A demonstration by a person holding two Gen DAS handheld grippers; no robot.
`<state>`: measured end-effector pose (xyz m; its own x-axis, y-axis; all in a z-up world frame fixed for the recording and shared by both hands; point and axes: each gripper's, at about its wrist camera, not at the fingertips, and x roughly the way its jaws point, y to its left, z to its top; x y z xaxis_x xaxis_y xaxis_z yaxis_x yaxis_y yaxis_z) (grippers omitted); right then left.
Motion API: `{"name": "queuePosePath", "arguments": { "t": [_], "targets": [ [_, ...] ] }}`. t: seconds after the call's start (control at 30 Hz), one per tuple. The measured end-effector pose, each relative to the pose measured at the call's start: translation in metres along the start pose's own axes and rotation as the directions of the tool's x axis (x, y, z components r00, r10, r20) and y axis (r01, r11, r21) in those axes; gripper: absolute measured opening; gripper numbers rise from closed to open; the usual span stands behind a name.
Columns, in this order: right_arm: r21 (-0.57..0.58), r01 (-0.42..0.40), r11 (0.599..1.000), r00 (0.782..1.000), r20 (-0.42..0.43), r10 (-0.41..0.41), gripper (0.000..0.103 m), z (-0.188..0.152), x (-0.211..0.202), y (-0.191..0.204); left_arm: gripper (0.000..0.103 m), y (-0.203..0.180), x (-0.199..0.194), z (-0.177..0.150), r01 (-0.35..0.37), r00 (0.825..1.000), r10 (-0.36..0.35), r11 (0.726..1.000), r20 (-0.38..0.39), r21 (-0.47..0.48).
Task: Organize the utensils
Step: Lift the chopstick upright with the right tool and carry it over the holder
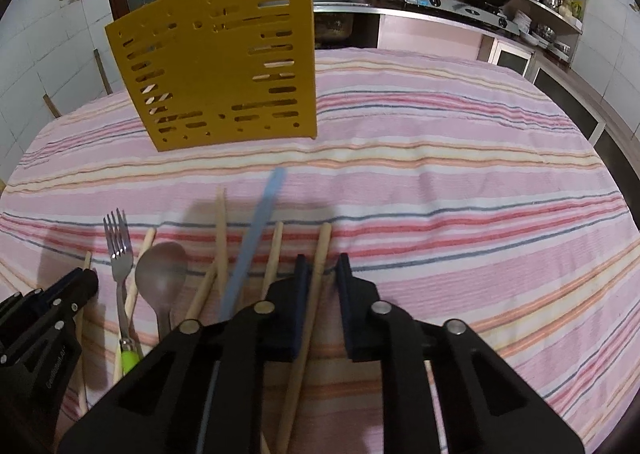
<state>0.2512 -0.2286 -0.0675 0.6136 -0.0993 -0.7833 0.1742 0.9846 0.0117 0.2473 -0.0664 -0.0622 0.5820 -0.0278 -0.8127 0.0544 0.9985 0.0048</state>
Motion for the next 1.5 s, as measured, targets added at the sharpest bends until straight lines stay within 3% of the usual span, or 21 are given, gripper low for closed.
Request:
{"name": "queuePosePath", "arguments": {
  "t": [0.27, 0.43, 0.67, 0.87, 1.17, 1.37, 1.5],
  "targets": [
    [0.066, -0.057, 0.996, 0.997, 0.057, 0.053, 0.009, 0.002, -0.008, -0.015, 0.004, 0.009, -0.007, 0.003, 0.075, 0.997, -0.075, 0.997, 0.019, -0.034],
    [0.087, -0.068, 0.994, 0.987, 0.153, 0.054, 0.008, 0.008, -0.033, -0.028, 0.004, 0.009, -0.036, 0.007, 0.105, 0.989, -0.101, 0.994, 0.109, -0.029],
    [0.075, -0.066, 0.995, 0.949, 0.313, 0.039, 0.006, 0.014, -0.077, -0.038, 0.004, 0.01, -0.093, 0.019, 0.142, 0.947, -0.132, 0.99, 0.292, -0.014],
    [0.061, -0.065, 0.996, 0.905, 0.423, 0.034, 0.006, 0.014, -0.102, -0.042, 0.004, 0.011, -0.136, 0.021, 0.164, 0.893, -0.158, 0.986, 0.421, 0.022],
    [0.047, -0.108, 0.993, 0.836, 0.545, 0.065, 0.006, 0.007, -0.122, -0.043, 0.004, 0.009, -0.16, 0.011, 0.12, 0.838, -0.138, 0.99, 0.528, 0.068],
    [0.046, -0.141, 0.989, 0.802, 0.59, 0.087, 0.006, 0.005, -0.131, -0.046, 0.004, 0.012, -0.167, 0.008, 0.119, 0.825, -0.137, 0.991, 0.548, 0.07],
    [0.043, -0.159, 0.986, 0.775, 0.625, 0.097, 0.006, 0.013, -0.142, -0.046, 0.004, 0.016, -0.178, 0.013, 0.12, 0.807, -0.139, 0.99, 0.574, 0.071]
  ]
}}
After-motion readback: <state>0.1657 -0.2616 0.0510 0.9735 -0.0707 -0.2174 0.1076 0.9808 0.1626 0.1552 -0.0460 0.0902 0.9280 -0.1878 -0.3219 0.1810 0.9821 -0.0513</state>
